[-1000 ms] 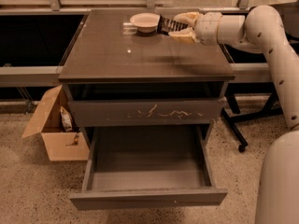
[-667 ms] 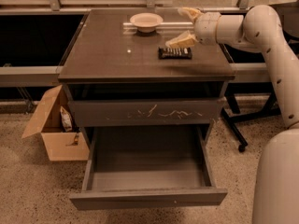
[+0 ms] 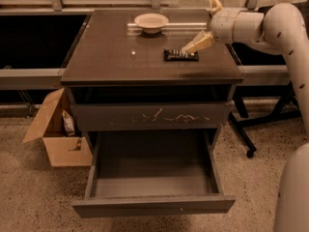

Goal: Pick rxbar chocolate from middle drawer and place on counter

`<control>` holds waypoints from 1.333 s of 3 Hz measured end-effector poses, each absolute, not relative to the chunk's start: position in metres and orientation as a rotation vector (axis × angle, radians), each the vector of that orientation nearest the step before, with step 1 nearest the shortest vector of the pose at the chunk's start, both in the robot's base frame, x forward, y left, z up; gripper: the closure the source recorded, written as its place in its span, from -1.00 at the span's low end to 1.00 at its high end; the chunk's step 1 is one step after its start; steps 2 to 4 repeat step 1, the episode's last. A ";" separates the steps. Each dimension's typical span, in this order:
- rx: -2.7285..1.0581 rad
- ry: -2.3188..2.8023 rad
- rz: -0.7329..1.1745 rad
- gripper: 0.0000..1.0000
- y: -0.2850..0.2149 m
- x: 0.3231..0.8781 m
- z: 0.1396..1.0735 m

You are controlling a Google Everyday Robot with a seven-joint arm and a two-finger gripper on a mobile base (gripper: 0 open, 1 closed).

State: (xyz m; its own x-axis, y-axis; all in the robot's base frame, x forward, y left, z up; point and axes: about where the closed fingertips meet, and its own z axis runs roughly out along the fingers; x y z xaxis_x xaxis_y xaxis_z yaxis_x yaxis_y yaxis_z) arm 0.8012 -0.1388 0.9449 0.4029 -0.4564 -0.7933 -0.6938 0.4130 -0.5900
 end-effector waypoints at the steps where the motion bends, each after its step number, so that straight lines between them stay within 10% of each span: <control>1: -1.125 1.209 0.126 -1.00 -0.176 0.790 0.968; 4: -1.125 1.209 0.126 -1.00 -0.176 0.790 0.968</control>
Offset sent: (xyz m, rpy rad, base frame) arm 0.0000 0.0000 0.0000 0.0000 0.0000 0.0000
